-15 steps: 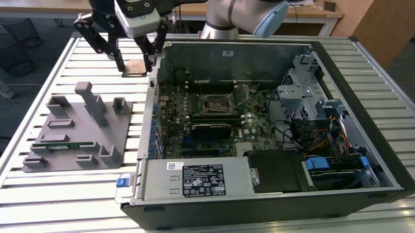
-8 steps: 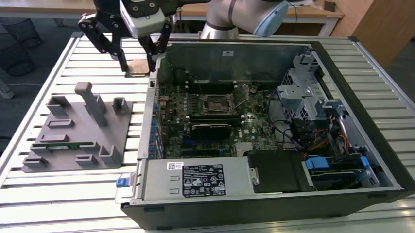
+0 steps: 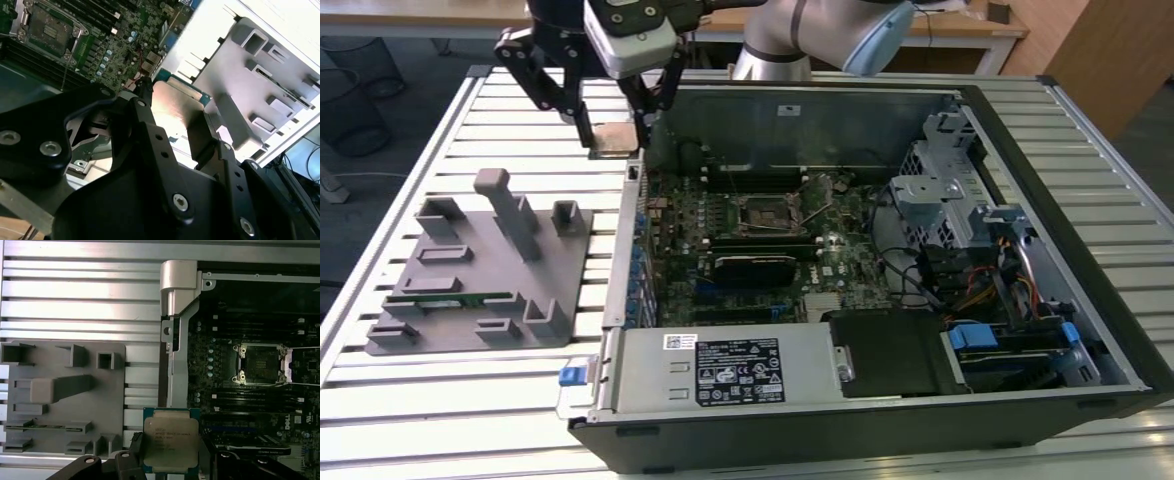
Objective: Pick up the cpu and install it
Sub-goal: 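Pick up the cpu and move it towards the insertion slot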
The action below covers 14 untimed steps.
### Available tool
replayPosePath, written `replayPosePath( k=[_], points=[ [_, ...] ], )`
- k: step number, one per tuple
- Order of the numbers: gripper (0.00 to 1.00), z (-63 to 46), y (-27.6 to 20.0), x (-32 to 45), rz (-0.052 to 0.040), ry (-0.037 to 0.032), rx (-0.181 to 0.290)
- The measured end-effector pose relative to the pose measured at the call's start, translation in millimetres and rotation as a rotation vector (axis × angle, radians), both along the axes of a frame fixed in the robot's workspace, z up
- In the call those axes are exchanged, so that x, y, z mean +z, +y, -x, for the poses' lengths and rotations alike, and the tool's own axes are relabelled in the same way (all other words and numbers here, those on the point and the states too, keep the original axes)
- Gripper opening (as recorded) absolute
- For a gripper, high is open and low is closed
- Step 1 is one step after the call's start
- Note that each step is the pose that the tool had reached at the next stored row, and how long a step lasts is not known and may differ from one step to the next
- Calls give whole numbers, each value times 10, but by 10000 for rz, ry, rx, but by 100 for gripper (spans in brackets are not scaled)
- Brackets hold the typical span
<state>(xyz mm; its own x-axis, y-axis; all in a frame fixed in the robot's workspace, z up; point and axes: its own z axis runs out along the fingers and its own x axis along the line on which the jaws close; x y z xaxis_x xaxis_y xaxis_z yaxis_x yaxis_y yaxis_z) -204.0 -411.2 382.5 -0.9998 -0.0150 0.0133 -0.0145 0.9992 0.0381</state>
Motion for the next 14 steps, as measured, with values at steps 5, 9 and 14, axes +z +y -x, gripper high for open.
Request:
replayPosePath(
  k=[5, 9, 14],
  points=[
    [53, -41, 0, -1, 0, 0, 0],
    [53, -82, 0, -1, 0, 0, 0],
    [53, -129, 0, -2, 0, 0, -1]
  ],
)
